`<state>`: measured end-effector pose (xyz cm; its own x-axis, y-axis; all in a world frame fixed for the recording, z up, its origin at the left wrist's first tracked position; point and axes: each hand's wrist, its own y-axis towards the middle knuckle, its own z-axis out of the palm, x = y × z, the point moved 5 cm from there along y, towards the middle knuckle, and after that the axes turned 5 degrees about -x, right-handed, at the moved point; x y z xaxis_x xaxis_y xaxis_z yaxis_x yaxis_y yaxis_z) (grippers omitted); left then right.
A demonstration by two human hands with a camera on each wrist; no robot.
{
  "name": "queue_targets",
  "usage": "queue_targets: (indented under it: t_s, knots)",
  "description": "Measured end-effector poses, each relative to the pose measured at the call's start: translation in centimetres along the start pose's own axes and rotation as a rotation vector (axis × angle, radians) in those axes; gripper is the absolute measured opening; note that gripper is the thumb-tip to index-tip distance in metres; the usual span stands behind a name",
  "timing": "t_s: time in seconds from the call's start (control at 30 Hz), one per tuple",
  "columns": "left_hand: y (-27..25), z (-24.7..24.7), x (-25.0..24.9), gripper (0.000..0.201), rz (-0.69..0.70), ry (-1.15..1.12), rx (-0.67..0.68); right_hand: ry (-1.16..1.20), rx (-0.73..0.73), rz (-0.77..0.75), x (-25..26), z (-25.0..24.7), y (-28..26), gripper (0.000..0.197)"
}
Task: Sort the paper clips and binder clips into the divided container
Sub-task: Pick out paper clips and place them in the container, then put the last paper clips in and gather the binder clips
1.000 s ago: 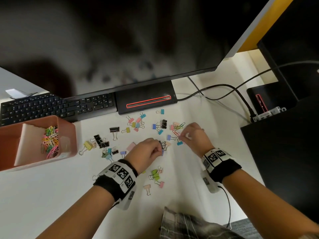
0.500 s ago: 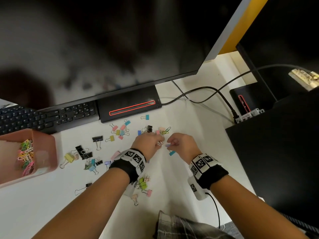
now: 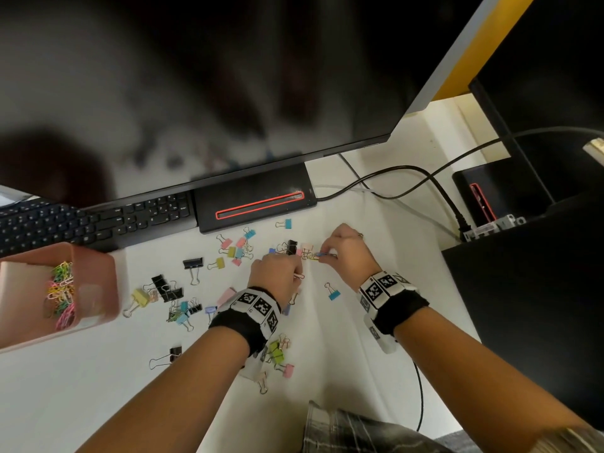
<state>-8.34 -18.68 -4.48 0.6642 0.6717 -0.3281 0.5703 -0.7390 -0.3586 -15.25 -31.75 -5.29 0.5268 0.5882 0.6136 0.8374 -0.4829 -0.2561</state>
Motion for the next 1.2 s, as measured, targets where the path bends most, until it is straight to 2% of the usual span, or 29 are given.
queue_targets:
  t_s: [0.13,0.37,0.5,0.6,0.67,0.73,0.9,0.97,1.07,1.2]
  knots:
    - [-0.2,0.1,0.7,0.007,-0.024,0.016,0.054,-0.025,0.047,-0.036,-0.3,0.1,-0.9,0.017]
    - [-0.3,0.4,0.9,0.006,-0.043,0.018,0.098,-0.021,0.093,0.035,-1.3,0.0,-2.5,0.014]
    - [-0.5,0.4,1.2,0.007,-0.011,-0.099,0.085,0.016,0.090,0.031,-1.2,-0.1,-2.6,0.011]
    - [-1.0,-0.1,1.6,0.005,0.000,-0.175,0.031,0.042,0.082,0.051,-1.5,-0.1,-3.0,0.009]
    - [-1.3,-0.4,2.1,0.010,-0.017,-0.242,-0.008,0.063,0.065,0.052,-1.7,0.0,-3.3,0.007]
    - [-1.6,-0.9,2.7,0.006,-0.053,-0.286,-0.042,0.086,0.043,0.056,-1.8,0.1,-3.6,0.005]
    - [-2.1,-3.4,4.7,0.009,-0.106,-0.386,-0.221,0.139,0.021,0.093,-2.2,0.0,-3.5,0.004]
    - [-2.3,-4.2,5.4,0.007,-0.125,-0.384,-0.251,0.155,0.020,0.104,-2.4,0.0,-3.4,0.004]
    - [-2.8,-3.9,5.8,0.007,-0.178,-0.354,-0.169,0.172,0.019,0.115,-2.6,0.2,-3.3,0.006]
    - [-3.4,-2.0,4.5,0.023,-0.201,-0.310,-0.018,0.173,0.018,0.131,-2.6,0.2,-3.3,0.007]
